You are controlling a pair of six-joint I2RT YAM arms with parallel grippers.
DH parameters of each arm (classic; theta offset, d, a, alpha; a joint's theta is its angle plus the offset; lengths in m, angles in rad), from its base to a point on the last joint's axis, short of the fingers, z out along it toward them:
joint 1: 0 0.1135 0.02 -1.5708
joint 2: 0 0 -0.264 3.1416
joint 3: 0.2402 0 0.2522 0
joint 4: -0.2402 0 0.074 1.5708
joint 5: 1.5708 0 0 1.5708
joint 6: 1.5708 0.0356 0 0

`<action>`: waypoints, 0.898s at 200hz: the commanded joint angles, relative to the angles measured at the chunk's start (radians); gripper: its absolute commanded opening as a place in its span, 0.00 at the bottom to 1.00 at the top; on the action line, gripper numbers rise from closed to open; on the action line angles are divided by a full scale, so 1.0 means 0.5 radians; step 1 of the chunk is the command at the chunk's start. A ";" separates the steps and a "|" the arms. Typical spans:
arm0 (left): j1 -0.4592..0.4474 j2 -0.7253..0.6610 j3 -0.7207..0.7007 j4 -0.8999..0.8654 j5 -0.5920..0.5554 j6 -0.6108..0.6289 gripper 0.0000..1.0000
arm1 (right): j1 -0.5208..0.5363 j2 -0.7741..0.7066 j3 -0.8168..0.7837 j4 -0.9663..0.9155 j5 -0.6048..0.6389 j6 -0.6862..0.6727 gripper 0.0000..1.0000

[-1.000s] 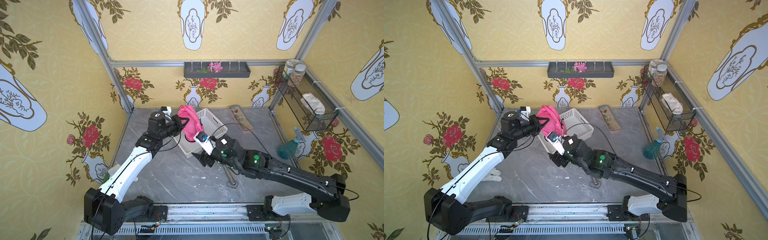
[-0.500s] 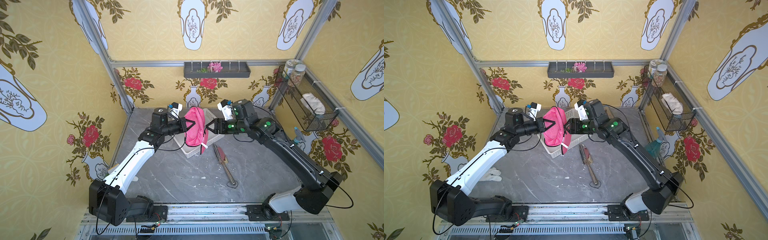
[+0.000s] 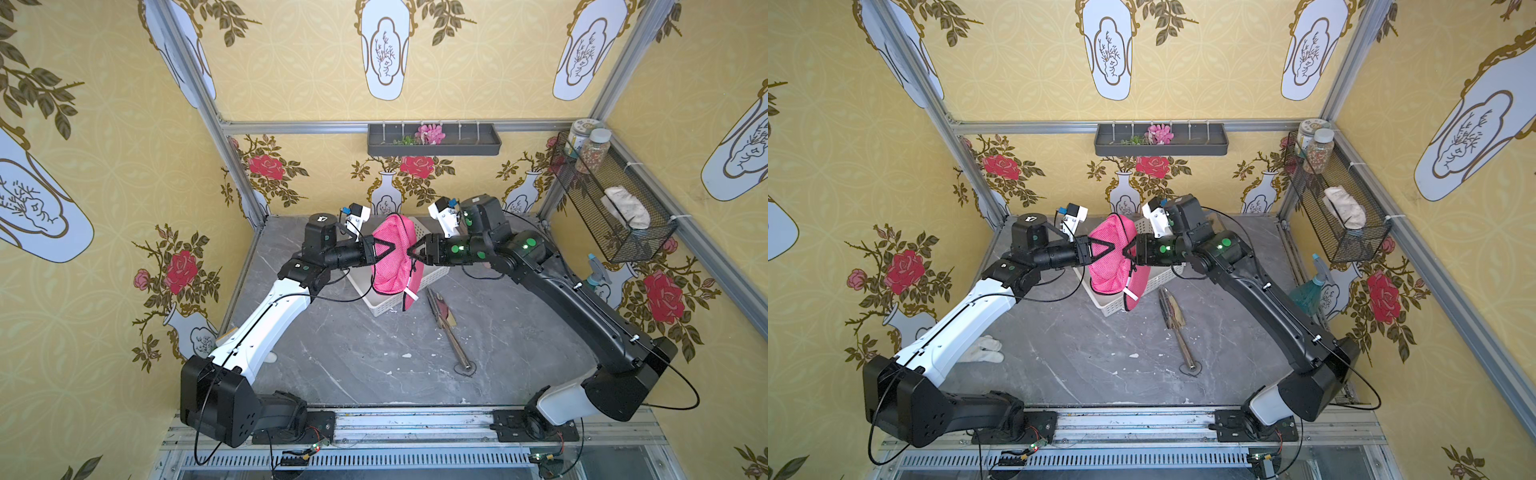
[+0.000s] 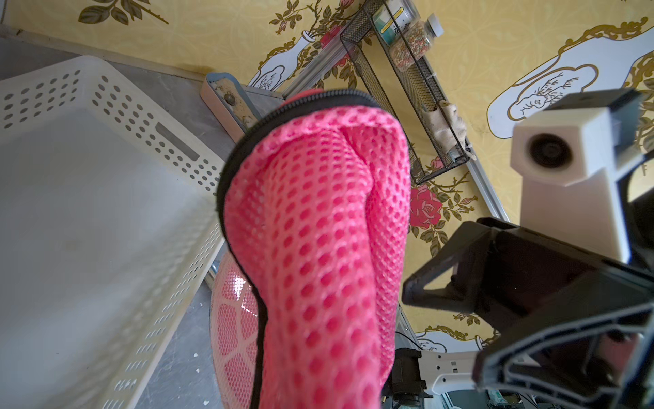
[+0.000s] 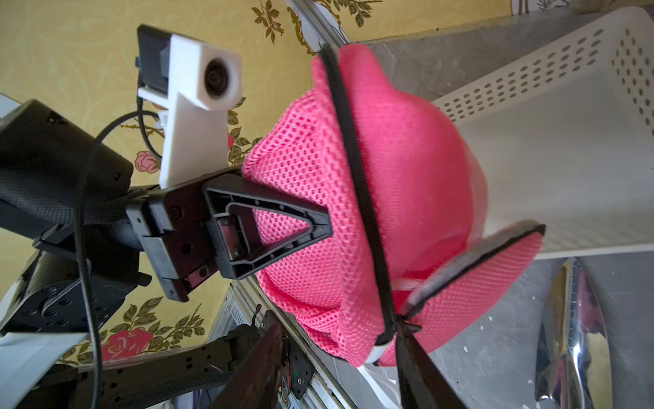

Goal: Turn the laundry bag inside out
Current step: Turn over the laundry bag.

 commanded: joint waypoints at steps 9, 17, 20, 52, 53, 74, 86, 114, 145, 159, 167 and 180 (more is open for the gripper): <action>-0.002 0.009 0.010 0.001 0.022 0.017 0.00 | 0.045 0.096 0.093 0.003 0.233 -0.082 0.53; 0.000 0.005 0.012 -0.006 0.018 0.020 0.00 | 0.047 0.108 0.107 0.006 0.276 -0.087 0.53; 0.000 0.002 0.013 -0.008 0.017 0.019 0.00 | 0.050 0.109 0.109 0.012 0.293 -0.086 0.53; 0.000 -0.008 0.019 -0.022 0.002 0.029 0.00 | 0.069 0.140 0.144 0.001 0.430 -0.122 0.55; 0.000 -0.007 0.019 -0.022 0.001 0.028 0.00 | 0.068 0.142 0.148 -0.001 0.427 -0.125 0.54; 0.000 -0.003 0.022 -0.022 -0.003 0.027 0.00 | 0.103 0.198 0.196 -0.019 0.421 -0.143 0.50; 0.000 -0.003 0.024 -0.025 -0.004 0.026 0.00 | 0.133 0.232 0.230 -0.046 0.460 -0.152 0.47; 0.000 -0.003 0.025 -0.029 0.003 0.022 0.00 | 0.145 0.262 0.250 -0.082 0.581 -0.151 0.39; 0.000 -0.016 0.030 -0.059 0.007 0.052 0.00 | 0.130 0.249 0.245 -0.098 0.668 -0.156 0.09; 0.002 -0.027 0.031 -0.094 0.005 0.091 0.00 | 0.055 0.199 0.214 -0.087 0.675 -0.141 0.00; 0.000 -0.032 0.033 -0.113 0.006 0.123 0.00 | -0.018 0.166 0.182 -0.063 0.625 -0.131 0.00; -0.007 -0.042 0.031 -0.154 0.020 0.196 0.00 | -0.156 0.132 0.150 -0.040 0.495 -0.109 0.00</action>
